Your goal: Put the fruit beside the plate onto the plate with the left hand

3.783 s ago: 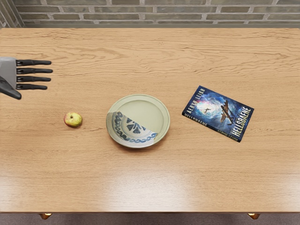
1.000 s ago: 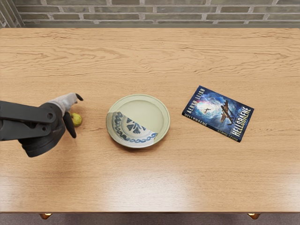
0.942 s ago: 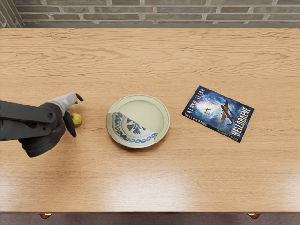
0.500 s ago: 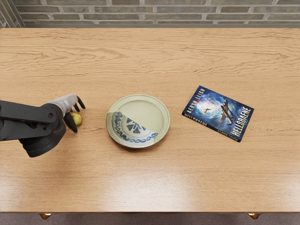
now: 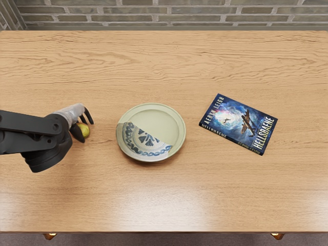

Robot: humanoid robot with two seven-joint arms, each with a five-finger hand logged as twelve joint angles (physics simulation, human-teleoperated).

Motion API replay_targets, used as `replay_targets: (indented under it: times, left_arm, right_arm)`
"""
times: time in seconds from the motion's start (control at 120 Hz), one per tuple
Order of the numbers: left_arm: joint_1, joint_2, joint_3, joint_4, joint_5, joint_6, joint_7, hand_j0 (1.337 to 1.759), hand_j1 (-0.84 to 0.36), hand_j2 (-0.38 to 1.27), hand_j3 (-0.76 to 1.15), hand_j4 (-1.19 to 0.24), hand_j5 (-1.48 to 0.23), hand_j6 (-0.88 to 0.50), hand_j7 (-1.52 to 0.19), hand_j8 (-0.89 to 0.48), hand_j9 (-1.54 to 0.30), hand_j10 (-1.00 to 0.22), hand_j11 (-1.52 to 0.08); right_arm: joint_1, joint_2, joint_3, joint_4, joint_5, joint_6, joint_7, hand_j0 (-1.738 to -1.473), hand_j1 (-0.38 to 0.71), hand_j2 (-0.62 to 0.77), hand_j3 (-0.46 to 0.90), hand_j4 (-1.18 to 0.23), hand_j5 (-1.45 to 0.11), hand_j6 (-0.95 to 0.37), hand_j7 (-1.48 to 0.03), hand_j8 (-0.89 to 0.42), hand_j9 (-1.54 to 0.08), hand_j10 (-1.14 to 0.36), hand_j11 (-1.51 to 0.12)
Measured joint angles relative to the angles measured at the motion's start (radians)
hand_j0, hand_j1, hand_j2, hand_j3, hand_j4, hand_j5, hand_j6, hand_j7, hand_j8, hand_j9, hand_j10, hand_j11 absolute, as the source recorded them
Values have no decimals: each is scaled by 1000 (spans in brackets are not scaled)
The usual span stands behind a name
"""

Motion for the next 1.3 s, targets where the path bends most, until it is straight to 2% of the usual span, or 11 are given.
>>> replay_targets:
  times: [0.05,0.267,0.417,0.5,0.517,0.525,0.625,0.85,1.017,1.133,1.3]
  left_arm:
    - [5,-4,0,0,4,0,1,1652,-269,48,0,-587,-758,-472,-765,-422,-779,-568,-780]
    - [9,-9,1,1,4,1,0,1647,-276,103,0,-695,-860,-460,-889,-390,-911,-574,-922]
    - [7,-6,0,1,-5,0,0,1648,-285,350,0,-760,-960,-512,-976,-436,-1001,-663,-1015]
    - [-26,2,-5,0,-23,-3,0,1650,-304,479,0,-763,-1034,-498,-1018,-430,-1030,-664,-1044]
    - [-39,5,-7,0,-28,-4,0,1650,-288,439,0,-762,-1047,-491,-1022,-437,-1035,-665,-1049]
    - [-48,7,-7,0,-31,-5,0,1649,-278,357,0,-760,-1058,-488,-1025,-438,-1038,-666,-1052]
    - [-129,41,-25,0,-81,-7,-1,1651,-312,483,0,-757,-1109,-480,-1026,-437,-1055,-663,-1069]
    - [-197,49,-137,0,-200,-121,-2,1654,-296,427,0,-757,-1146,-477,-1048,-427,-1064,-686,-1077]
    - [-216,3,-203,-2,-230,-177,-3,1655,-289,411,0,-748,-1171,-472,-1051,-429,-1072,-687,-1084]
    - [-214,-69,-245,-2,-235,-186,-4,1655,-279,396,0,-747,-1177,-479,-1048,-433,-1073,-671,-1090]
    - [-158,-179,-261,1,-233,-185,-2,1655,-338,534,0,-752,-1178,-450,-1054,-423,-1072,-649,-1088]
  right_arm:
    - [0,0,0,0,0,0,0,-1658,-331,-3,0,-15,-20,-15,-20,-15,-20,-15,-20]
    - [0,0,0,0,0,0,0,-1658,-331,-3,0,-15,-20,-15,-20,-15,-20,-15,-20]
    - [0,0,0,0,0,0,0,-1658,-331,-3,0,-15,-20,-15,-20,-15,-20,-15,-20]
    - [0,0,0,0,0,0,0,-1658,-331,-3,0,-15,-20,-15,-20,-15,-20,-15,-20]
    - [0,0,0,0,0,0,0,-1658,-331,-3,0,-15,-20,-15,-20,-15,-20,-15,-20]
    - [0,0,0,0,0,0,0,-1658,-331,-3,0,-15,-20,-15,-20,-15,-20,-15,-20]
    - [0,0,0,0,0,0,0,-1658,-331,-3,0,-15,-20,-15,-20,-15,-20,-15,-20]
    - [0,0,0,0,0,0,0,-1658,-331,-3,0,-15,-20,-15,-20,-15,-20,-15,-20]
    - [0,0,0,0,0,0,0,-1658,-331,-3,0,-15,-20,-15,-20,-15,-20,-15,-20]
    - [0,0,0,0,0,0,0,-1658,-331,-3,0,-15,-20,-15,-20,-15,-20,-15,-20]
    - [0,0,0,0,0,0,0,-1658,-331,-3,0,-15,-20,-15,-20,-15,-20,-15,-20]
